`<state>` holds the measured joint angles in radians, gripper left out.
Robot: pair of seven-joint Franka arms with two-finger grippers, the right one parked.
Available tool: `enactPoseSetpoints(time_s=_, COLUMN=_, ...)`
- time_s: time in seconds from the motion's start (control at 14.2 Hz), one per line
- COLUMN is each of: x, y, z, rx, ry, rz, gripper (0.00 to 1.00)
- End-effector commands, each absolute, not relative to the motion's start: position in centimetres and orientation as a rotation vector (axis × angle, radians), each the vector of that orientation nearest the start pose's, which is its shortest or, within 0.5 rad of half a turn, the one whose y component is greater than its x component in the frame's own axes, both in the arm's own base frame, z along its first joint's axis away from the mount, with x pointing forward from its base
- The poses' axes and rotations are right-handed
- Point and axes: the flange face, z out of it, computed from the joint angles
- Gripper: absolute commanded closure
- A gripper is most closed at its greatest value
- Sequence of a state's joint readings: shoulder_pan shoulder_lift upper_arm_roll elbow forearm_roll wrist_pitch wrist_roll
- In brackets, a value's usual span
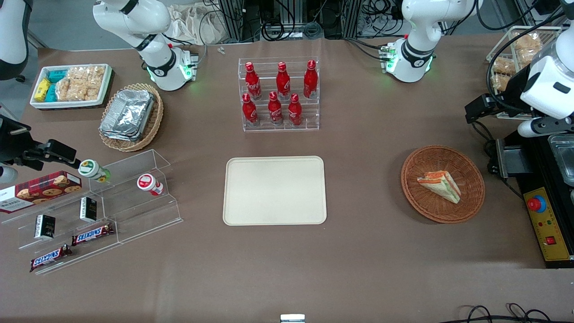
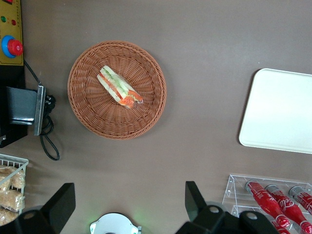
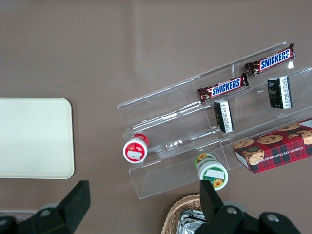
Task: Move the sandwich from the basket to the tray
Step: 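Move the left gripper over the wicker basket above the sandwich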
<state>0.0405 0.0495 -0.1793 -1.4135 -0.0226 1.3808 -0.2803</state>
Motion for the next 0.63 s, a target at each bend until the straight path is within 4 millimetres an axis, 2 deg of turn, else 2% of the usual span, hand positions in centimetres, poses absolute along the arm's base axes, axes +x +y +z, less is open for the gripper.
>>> enactPoseSetpoints(time_s=0.0, x=54.5, y=-7.2, z=65.7, rx=-3.143, ry=-0.206, rz=0.118, gripper=0.0)
enactPoseSetpoints(time_s=0.28, x=54.9, y=-7.1, z=64.7, rx=-3.105, ry=-0.235, rz=0.134, gripper=0.0)
enactPoseSetpoints(time_s=0.49, x=55.0, y=-6.3, z=63.4, rx=-3.07, ry=-0.462, rz=0.153, gripper=0.0)
enactPoseSetpoints(time_s=0.56, x=55.3, y=-4.6, z=63.2, rx=-3.057, ry=-0.53, rz=0.15, gripper=0.0)
